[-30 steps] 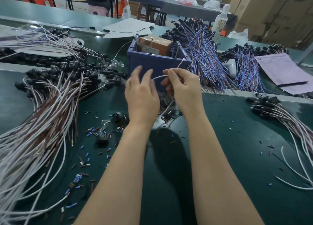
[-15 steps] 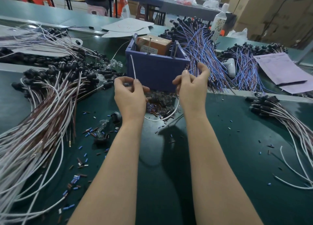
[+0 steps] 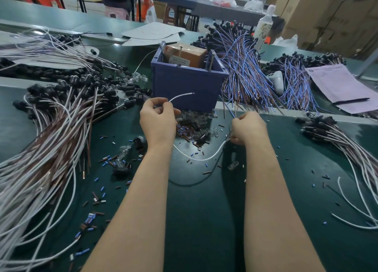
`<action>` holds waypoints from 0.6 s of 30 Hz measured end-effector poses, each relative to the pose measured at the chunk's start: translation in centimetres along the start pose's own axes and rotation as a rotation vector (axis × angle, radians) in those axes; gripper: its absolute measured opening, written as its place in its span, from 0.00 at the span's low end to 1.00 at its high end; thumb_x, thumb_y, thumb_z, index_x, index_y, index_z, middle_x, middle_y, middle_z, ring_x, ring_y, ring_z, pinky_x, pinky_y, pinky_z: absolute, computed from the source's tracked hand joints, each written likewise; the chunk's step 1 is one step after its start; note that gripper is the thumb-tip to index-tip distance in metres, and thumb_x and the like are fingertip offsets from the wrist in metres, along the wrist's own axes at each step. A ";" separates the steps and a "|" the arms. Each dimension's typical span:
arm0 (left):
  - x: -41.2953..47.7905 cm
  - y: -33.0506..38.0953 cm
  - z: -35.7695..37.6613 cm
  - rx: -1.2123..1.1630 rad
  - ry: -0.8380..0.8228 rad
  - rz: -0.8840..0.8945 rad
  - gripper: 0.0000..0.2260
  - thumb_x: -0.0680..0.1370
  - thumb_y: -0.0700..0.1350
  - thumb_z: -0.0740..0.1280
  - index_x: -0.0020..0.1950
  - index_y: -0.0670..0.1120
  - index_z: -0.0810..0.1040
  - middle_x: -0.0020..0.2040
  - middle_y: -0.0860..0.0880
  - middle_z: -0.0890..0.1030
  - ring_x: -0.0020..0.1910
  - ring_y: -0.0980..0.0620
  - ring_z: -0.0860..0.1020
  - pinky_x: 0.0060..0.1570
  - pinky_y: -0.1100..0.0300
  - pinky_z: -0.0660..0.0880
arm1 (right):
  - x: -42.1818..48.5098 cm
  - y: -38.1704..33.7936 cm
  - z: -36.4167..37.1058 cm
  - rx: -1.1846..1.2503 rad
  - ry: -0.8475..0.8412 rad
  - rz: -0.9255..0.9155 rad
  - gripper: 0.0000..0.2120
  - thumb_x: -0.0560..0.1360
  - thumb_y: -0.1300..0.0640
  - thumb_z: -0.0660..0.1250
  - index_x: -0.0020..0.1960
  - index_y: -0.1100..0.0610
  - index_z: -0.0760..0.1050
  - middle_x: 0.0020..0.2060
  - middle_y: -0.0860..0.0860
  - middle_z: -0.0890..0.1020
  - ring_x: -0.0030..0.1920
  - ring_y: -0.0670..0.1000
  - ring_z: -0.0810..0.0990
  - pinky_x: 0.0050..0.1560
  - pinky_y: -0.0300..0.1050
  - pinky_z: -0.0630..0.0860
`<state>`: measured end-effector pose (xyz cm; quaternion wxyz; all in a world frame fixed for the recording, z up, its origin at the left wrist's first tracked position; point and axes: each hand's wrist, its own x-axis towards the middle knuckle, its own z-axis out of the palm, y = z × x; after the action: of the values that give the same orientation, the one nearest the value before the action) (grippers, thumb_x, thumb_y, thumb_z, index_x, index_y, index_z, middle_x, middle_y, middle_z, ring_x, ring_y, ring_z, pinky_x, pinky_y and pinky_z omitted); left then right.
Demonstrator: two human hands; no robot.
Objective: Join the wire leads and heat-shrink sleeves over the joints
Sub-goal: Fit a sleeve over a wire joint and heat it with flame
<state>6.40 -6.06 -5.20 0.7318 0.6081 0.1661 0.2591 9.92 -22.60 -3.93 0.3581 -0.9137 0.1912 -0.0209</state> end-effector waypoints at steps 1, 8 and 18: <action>0.0 0.0 0.0 -0.001 0.001 -0.005 0.06 0.77 0.36 0.60 0.44 0.46 0.72 0.27 0.53 0.79 0.18 0.61 0.69 0.24 0.69 0.69 | 0.0 -0.1 0.0 -0.034 -0.004 -0.011 0.13 0.75 0.60 0.58 0.56 0.62 0.75 0.53 0.61 0.80 0.52 0.61 0.80 0.56 0.54 0.77; 0.1 -0.1 -0.1 0.008 0.001 -0.010 0.07 0.77 0.37 0.60 0.44 0.48 0.72 0.27 0.53 0.79 0.20 0.61 0.69 0.26 0.68 0.69 | -1.2 -1.2 0.3 -0.232 -0.139 -0.170 0.08 0.77 0.61 0.58 0.51 0.59 0.76 0.49 0.57 0.82 0.51 0.57 0.79 0.50 0.46 0.75; 0.1 -0.2 0.0 -0.050 0.020 -0.016 0.06 0.78 0.36 0.59 0.46 0.47 0.71 0.30 0.51 0.80 0.21 0.62 0.71 0.27 0.69 0.69 | -3.0 -3.7 1.4 0.862 -0.449 -0.310 0.10 0.81 0.66 0.55 0.44 0.59 0.70 0.24 0.48 0.74 0.34 0.48 0.83 0.39 0.41 0.81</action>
<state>6.56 -6.03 -5.39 0.7470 0.5858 0.1717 0.2633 8.62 -18.10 -2.21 0.7275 -0.6824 -0.0540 0.0460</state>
